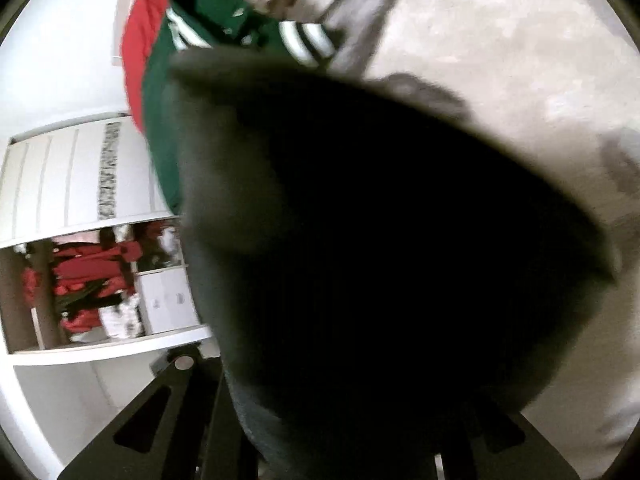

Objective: Fold large clothes

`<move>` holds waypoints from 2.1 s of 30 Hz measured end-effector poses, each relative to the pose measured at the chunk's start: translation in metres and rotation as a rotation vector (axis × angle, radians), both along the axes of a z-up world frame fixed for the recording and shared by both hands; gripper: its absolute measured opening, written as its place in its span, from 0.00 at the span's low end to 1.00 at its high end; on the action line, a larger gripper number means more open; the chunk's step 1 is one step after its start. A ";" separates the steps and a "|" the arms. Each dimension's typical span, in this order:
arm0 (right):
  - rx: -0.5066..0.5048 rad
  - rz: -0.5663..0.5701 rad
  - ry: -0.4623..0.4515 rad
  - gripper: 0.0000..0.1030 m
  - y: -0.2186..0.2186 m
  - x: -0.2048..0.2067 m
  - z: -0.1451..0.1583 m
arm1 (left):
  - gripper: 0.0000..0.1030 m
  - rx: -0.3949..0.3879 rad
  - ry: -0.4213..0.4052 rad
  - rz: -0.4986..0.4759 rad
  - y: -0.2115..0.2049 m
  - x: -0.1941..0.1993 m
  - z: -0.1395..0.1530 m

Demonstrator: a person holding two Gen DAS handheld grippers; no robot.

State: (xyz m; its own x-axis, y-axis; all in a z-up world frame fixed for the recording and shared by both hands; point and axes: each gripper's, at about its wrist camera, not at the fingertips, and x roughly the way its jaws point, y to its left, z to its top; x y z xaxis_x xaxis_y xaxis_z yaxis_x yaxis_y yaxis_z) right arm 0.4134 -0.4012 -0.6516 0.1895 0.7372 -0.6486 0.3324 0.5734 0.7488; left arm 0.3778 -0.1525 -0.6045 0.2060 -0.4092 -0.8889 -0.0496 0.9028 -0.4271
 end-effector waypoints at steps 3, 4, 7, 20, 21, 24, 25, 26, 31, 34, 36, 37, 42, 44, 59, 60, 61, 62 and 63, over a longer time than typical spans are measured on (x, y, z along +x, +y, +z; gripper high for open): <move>-0.054 0.071 -0.052 0.17 0.015 0.004 0.016 | 0.12 -0.031 0.005 0.046 0.009 -0.006 0.009; -0.078 0.101 -0.083 0.17 0.023 0.004 0.027 | 0.12 -0.030 0.006 0.064 0.013 -0.009 0.014; -0.150 0.188 -0.180 0.17 0.037 -0.003 0.059 | 0.12 0.056 -0.021 0.162 0.033 -0.028 0.043; -0.563 0.844 -0.690 0.17 0.265 -0.113 0.169 | 0.70 0.400 -0.132 0.734 0.237 -0.214 0.141; -0.578 0.894 -0.716 0.17 0.282 -0.124 0.169 | 0.70 0.428 -0.143 0.773 0.250 -0.231 0.148; -0.609 1.120 -0.818 0.17 0.342 -0.186 0.158 | 0.71 0.474 -0.163 0.867 0.281 -0.276 0.163; -0.613 1.206 -0.855 0.17 0.359 -0.216 0.145 | 0.72 0.470 -0.163 0.879 0.287 -0.282 0.163; -0.613 1.279 -0.875 0.17 0.372 -0.240 0.133 | 0.72 0.465 -0.156 0.898 0.295 -0.294 0.164; -0.666 1.622 -0.823 0.20 0.410 -0.350 0.042 | 0.72 0.470 -0.114 0.910 0.298 -0.324 0.159; -0.663 1.674 -0.744 0.34 0.414 -0.360 0.031 | 0.72 0.457 -0.072 0.880 0.287 -0.325 0.147; -0.592 1.655 -0.679 0.40 0.417 -0.335 0.039 | 0.72 0.414 -0.050 0.863 0.279 -0.325 0.139; -0.511 1.636 -0.590 0.47 0.413 -0.316 0.047 | 0.72 0.390 -0.042 0.859 0.275 -0.327 0.135; -0.102 1.472 -0.193 0.65 0.366 -0.239 0.084 | 0.72 0.269 -0.013 0.821 0.245 -0.322 0.119; -0.032 1.419 -0.154 0.69 0.341 -0.207 0.103 | 0.72 0.268 -0.006 0.808 0.237 -0.320 0.115; 0.138 1.282 0.180 0.99 0.330 -0.091 -0.070 | 0.72 0.376 0.177 0.913 0.250 -0.353 0.057; 0.135 1.280 0.163 0.99 0.334 -0.093 -0.071 | 0.72 0.390 0.178 0.914 0.251 -0.354 0.058; 0.122 1.265 0.146 0.99 0.341 -0.094 -0.069 | 0.72 0.398 0.178 0.914 0.252 -0.355 0.059; 0.102 1.235 0.127 0.93 0.338 -0.091 -0.061 | 0.72 0.412 0.177 0.915 0.254 -0.355 0.062; 0.083 1.199 0.103 0.87 0.335 -0.091 -0.054 | 0.72 0.421 0.176 0.915 0.255 -0.354 0.064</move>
